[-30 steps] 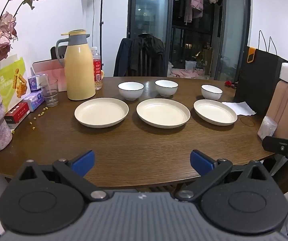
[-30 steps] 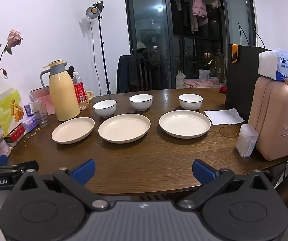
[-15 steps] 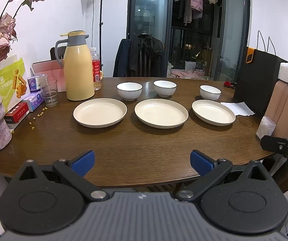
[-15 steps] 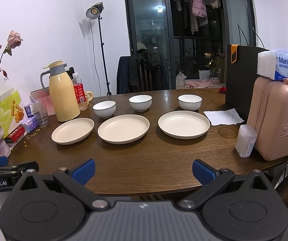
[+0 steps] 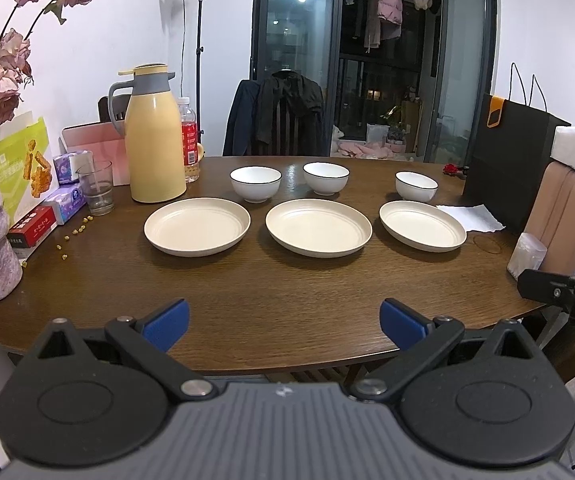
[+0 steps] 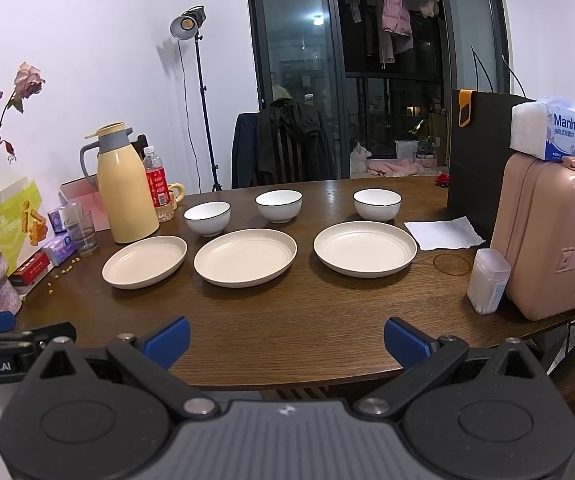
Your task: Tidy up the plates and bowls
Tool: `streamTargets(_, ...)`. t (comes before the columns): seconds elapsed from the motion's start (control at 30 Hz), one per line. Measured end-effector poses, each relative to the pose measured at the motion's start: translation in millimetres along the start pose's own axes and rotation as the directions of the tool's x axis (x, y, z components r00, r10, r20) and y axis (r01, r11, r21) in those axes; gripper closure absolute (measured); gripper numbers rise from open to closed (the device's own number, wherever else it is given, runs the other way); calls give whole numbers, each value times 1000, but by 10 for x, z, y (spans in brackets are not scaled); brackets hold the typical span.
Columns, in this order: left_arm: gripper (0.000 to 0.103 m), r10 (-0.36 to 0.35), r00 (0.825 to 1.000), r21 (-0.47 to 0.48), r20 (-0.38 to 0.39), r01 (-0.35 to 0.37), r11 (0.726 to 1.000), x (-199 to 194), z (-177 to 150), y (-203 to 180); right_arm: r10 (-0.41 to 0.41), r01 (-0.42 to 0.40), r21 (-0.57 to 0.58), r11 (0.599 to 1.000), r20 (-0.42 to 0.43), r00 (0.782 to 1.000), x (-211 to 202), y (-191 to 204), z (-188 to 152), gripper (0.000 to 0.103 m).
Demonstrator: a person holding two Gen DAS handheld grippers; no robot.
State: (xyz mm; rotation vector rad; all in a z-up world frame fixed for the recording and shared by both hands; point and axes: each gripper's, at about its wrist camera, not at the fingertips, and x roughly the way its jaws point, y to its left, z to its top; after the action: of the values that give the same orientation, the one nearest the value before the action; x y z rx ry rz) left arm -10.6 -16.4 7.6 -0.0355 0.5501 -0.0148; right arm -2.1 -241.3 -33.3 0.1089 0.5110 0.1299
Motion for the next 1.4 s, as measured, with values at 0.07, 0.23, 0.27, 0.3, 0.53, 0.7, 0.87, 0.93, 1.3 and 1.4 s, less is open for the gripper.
streamTargets(0.07, 0, -2, 1000, -1, 0, 2, 1000, -1, 1, 2, -1, 1, 1, 1000, 0, 1000, -29, -20, 9, 0)
streamTargets(0.23, 0, -1, 1000, 1, 0, 1, 1000, -9, 2, -16, 0, 0, 1, 1000, 0, 1000, -41, -18, 1, 0)
streamTargets(0.27, 0, -3, 1000, -1, 1, 3, 1000, -6, 1, 8, -1, 1, 1, 1000, 0, 1000, -40, -18, 1, 0)
streamTargets(0.3, 0, -4, 1000, -2, 1, 4, 1000, -5, 2, 6, -1, 1, 1, 1000, 0, 1000, -44, -16, 2, 0)
streamTargets(0.53, 0, -3, 1000, -1, 1, 3, 1000, -6, -1, 6, 0, 0, 1, 1000, 1, 1000, -41, -20, -2, 0)
streamTargets(0.7, 0, -2, 1000, 0, 1, 2, 1000, -5, -2, 5, -1, 1, 2, 1000, -1, 1000, -51, -34, 7, 0)
streamTargets(0.87, 0, -3, 1000, -1, 1, 3, 1000, -6, -4, 1, -3, 3, 2, 1000, -4, 1000, -23, -44, -9, 0)
streamTargets(0.93, 0, -4, 1000, -1, 1, 4, 1000, 1, -4, 14, -4, 4, 2, 1000, -6, 1000, -17, -41, -15, 0)
streamTargets(1.3, 0, -5, 1000, -1, 1, 5, 1000, 4, -4, 17, -1, 1, 1, 1000, -9, 1000, -1, -32, -24, 0)
streamTargets(1.4, 0, -6, 1000, -2, 2, 6, 1000, -6, -8, 15, -1, 1, 0, 1000, -10, 1000, 13, -19, -21, 0)
